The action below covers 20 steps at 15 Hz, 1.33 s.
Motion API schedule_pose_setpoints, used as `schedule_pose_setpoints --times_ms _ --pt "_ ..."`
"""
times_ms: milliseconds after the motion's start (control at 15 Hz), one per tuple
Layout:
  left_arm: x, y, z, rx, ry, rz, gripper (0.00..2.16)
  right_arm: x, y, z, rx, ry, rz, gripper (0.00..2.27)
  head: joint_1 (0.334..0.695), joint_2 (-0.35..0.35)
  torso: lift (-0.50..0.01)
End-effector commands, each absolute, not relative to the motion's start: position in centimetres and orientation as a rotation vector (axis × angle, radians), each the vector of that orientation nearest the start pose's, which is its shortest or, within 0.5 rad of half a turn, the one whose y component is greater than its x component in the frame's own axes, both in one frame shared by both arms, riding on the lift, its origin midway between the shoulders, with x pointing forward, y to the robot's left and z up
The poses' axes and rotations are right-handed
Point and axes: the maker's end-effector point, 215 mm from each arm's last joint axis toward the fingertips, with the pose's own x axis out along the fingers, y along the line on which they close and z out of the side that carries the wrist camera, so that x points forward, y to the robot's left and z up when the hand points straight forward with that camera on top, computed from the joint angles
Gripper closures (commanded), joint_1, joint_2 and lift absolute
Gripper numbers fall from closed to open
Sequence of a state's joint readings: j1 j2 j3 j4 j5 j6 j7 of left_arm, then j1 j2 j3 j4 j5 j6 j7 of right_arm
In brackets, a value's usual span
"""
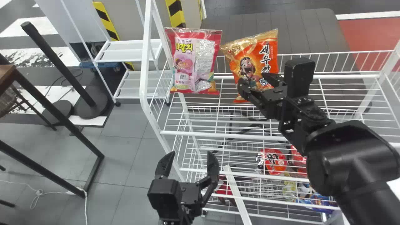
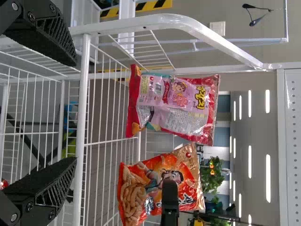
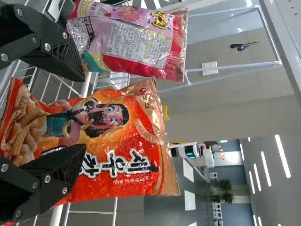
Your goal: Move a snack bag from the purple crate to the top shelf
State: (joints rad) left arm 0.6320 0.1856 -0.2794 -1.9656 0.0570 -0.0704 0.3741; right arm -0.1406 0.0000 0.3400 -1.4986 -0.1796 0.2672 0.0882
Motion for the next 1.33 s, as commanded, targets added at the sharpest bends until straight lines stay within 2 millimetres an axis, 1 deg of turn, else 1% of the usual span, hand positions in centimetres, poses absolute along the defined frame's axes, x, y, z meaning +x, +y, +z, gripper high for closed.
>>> schedule_pose_setpoints --times_ms 0,67,133,200,333,400,467,533,667,733,800,867,1000,1067,1133,1267 --pt "37.0 17.6 -42.5 -0.015 0.201 0.051 0.12 58.2 -0.6 -36.3 0.131 0.206 0.447 0.41 0.695 0.196 0.0" --pt "37.0 17.5 -42.5 -0.017 0.2 0.05 0.12 57.7 -0.4 -35.7 0.141 0.213 0.454 0.41 0.695 0.195 0.0" --pt "37.1 17.5 -42.2 -0.019 0.194 0.048 0.12 57.1 -0.7 -34.6 0.164 0.222 0.464 0.41 0.695 0.195 0.0" --pt "37.3 17.5 -42.0 -0.021 0.188 0.048 0.12 56.2 -0.8 -34.0 0.182 0.23 0.468 0.41 0.695 0.198 0.0" --pt "37.5 17.5 -41.8 -0.021 0.182 0.048 0.12 54.7 -2.7 -33.0 0.203 0.233 0.443 0.41 0.695 0.198 0.0" --pt "37.6 17.5 -41.7 -0.021 0.179 0.048 0.12 54.0 -4.6 -31.9 0.208 0.21 0.422 0.4 0.695 0.195 0.0" --pt "37.8 17.5 -41.6 -0.021 0.176 0.048 0.12 52.9 -7.2 -32.6 0.212 0.224 0.412 0.4 0.695 0.189 0.0" --pt "37.8 17.3 -41.4 -0.023 0.174 0.046 0.12 51.6 -9.9 -33.4 0.214 0.246 0.399 0.4 0.695 0.169 0.0" --pt "38.0 17.1 -41.0 -0.026 0.164 0.041 0.13 48.9 -15.0 -34.4 0.217 0.245 0.359 0.4 0.695 0.131 0.0" --pt "38.1 16.9 -40.9 -0.027 0.163 0.038 0.12 47.4 -17.3 -35.0 0.211 0.237 0.338 0.4 0.695 0.105 0.0" --pt "38.1 16.7 -40.7 -0.03 0.159 0.034 0.13 46.0 -19.2 -36.1 0.205 0.251 0.32 0.4 0.695 0.053 0.0" --pt "38.2 16.5 -40.5 -0.031 0.156 0.03 0.13 44.6 -21.3 -37.1 0.205 0.256 0.302 0.4 0.695 0.028 0.0" --pt "38.4 15.8 -39.7 -0.041 0.14 0.014 0.13 41.9 -24.7 -39.2 0.204 0.288 0.268 0.4 0.695 -0.023 0.0" --pt "38.8 15.3 -39.3 -0.044 0.132 0.001 0.14 40.3 -26.0 -40.4 0.21 0.314 0.262 0.4 0.695 -0.073 0.0" --pt "39.2 14.5 -39.0 -0.053 0.129 -0.013 0.14 38.8 -27.1 -41.9 0.213 0.348 0.262 0.4 0.695 -0.101 0.0" --pt "40.4 13.8 -38.1 -0.064 0.117 -0.019 0.14 36.8 -28.5 -44.6 0.218 0.407 0.269 0.4 0.695 -0.151 0.0"
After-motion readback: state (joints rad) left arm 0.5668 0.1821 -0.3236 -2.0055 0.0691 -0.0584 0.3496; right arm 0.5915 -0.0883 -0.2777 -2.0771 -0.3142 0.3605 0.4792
